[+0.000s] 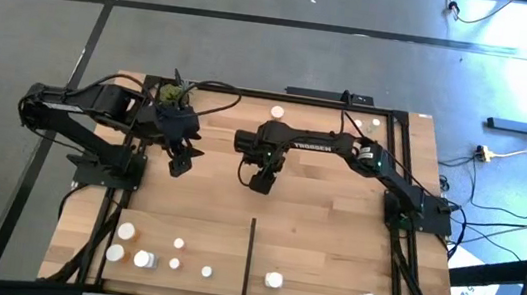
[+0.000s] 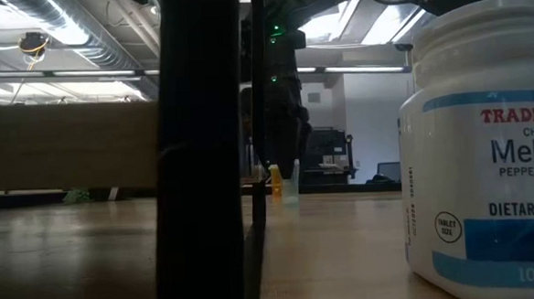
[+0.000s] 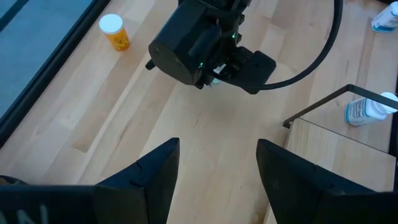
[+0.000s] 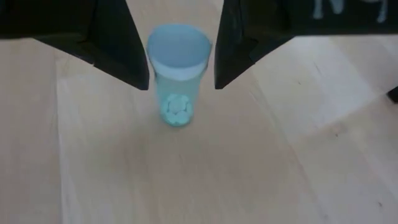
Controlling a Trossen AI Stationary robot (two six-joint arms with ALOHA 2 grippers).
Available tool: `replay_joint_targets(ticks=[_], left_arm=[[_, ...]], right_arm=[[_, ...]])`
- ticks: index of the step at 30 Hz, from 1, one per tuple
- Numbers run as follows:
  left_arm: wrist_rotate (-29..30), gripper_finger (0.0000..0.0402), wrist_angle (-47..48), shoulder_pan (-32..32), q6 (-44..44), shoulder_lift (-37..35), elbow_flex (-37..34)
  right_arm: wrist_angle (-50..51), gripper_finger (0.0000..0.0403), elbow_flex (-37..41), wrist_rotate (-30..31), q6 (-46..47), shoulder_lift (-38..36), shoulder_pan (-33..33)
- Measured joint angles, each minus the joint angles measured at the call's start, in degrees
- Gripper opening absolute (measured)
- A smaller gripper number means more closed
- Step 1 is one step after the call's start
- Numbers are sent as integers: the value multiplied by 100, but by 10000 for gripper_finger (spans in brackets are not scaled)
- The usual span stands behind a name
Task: Pick and place medicine bottles onto shelf by color
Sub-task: Put the bottom small blue pill bottle on the shelf aligned with the other small blue pill bottle
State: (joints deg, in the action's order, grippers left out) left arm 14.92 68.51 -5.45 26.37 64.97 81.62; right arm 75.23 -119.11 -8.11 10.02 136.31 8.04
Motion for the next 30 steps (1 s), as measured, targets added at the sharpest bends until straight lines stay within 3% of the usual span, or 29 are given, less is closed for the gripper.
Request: replay_joint_targets(ticks=[12, 23, 26, 30], left_arm=[[-1, 207, 0, 1, 0, 0, -2], [0, 207, 2, 0, -2, 0, -2], [2, 207, 12, 2, -30, 0, -2], [83, 207, 85, -2, -192, 2, -2]], right_arm=[[348, 186, -162, 42, 0, -6, 120], [866, 186, -1586, 54, -142, -23, 121], [809, 186, -1439, 62, -151, -287, 119], [1167, 186, -1455, 504, -132, -669, 95]])
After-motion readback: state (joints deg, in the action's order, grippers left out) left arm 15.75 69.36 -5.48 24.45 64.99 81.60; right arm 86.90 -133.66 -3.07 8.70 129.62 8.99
